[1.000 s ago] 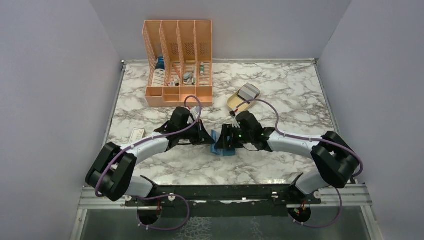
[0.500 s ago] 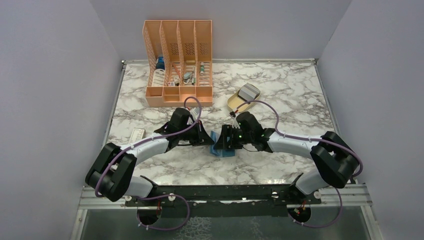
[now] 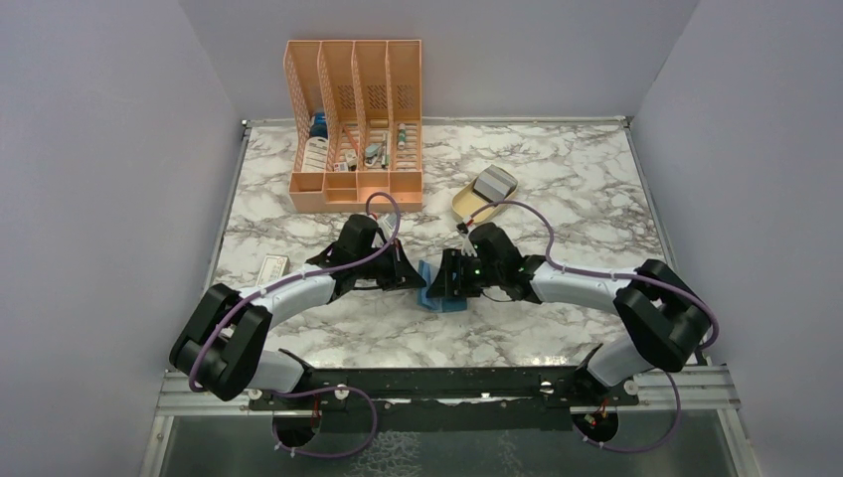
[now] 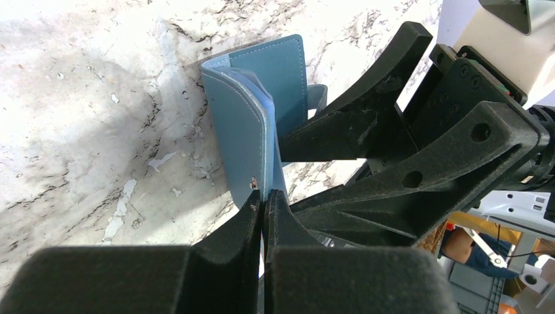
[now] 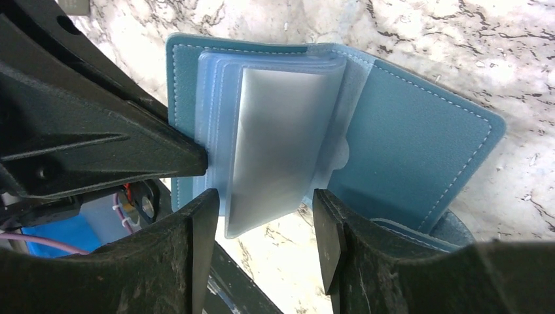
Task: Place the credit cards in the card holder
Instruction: Open the card holder at the center of the board, then pick up the credit card from the storage box.
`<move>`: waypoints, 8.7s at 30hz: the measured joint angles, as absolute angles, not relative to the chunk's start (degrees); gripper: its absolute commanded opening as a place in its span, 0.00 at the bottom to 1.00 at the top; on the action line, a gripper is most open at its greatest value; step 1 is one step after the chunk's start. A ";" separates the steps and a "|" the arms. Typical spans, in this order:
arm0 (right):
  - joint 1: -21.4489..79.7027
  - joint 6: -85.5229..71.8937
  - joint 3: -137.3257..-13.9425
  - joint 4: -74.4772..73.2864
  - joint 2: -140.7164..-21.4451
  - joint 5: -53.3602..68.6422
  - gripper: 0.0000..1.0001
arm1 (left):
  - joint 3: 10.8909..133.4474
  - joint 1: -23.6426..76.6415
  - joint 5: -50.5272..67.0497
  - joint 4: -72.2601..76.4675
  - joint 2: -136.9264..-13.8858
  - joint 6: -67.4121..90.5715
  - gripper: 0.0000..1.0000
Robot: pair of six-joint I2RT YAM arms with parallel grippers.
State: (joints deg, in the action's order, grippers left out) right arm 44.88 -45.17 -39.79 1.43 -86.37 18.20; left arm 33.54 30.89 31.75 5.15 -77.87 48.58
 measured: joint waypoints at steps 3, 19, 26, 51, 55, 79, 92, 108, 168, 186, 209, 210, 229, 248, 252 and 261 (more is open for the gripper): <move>44.88 -45.17 -39.79 1.04 -86.67 17.87 0.55 | 33.50 30.87 31.73 5.06 -77.87 48.73 0.00; 44.88 -45.12 -39.77 0.51 -87.59 17.26 0.60 | 33.23 30.89 31.66 5.04 -77.89 49.41 0.00; 45.06 -45.01 -38.76 1.74 -85.03 18.59 0.62 | 32.95 30.87 31.64 5.08 -77.91 49.43 0.00; 45.06 -45.80 -37.52 2.81 -88.53 15.84 0.43 | 32.91 30.89 31.46 5.04 -78.08 49.23 0.25; 45.06 -45.67 -37.41 2.57 -88.53 15.18 0.43 | 32.91 30.87 31.46 5.06 -78.50 48.88 0.32; 45.32 -42.76 -41.67 -16.93 -76.34 2.11 0.47 | 37.91 30.89 28.16 -2.55 -79.07 45.71 0.00; 45.32 -45.15 -40.23 -4.89 -71.18 11.99 0.46 | 41.67 31.16 27.83 -7.05 -78.81 45.25 0.00; 45.32 -43.03 -41.91 -6.46 -82.30 4.27 0.39 | 38.46 31.97 28.75 1.28 -79.96 47.27 0.00; 45.58 -42.22 -42.96 -11.42 -88.29 1.89 0.30 | 38.89 31.94 22.87 -3.51 -83.59 41.21 0.00; 42.54 -31.24 -54.57 -12.27 -82.15 -4.67 0.30 | 38.89 31.90 26.13 -7.27 -79.79 38.70 0.00; 23.33 -1.19 -79.57 -16.62 -105.45 -11.22 0.66 | 45.01 31.55 35.44 -22.61 -78.61 23.11 0.00; 23.14 0.27 -79.59 -16.58 -105.91 -11.09 0.66 | 45.01 31.46 35.53 -22.68 -78.61 22.92 0.00; 23.57 12.36 -85.86 -16.47 -113.47 -10.85 0.63 | 44.99 30.81 35.62 -22.87 -77.93 22.17 0.00; 24.34 16.38 -85.89 -16.12 -117.78 -17.74 0.58 | 44.99 30.81 35.77 -22.87 -77.89 22.17 0.00; 25.10 16.36 -85.86 -16.01 -117.78 -20.18 0.56 | 44.99 30.81 35.77 -22.87 -77.89 22.17 0.00; 25.02 16.36 -85.86 -15.57 -117.78 -21.10 0.48 | 44.97 30.70 35.77 -22.87 -77.54 22.20 0.00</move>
State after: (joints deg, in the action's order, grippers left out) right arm 25.02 16.36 -85.86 -15.57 -117.78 -21.10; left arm 44.97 30.70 35.77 -22.87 -77.54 22.20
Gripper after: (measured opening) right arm 0.505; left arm 0.031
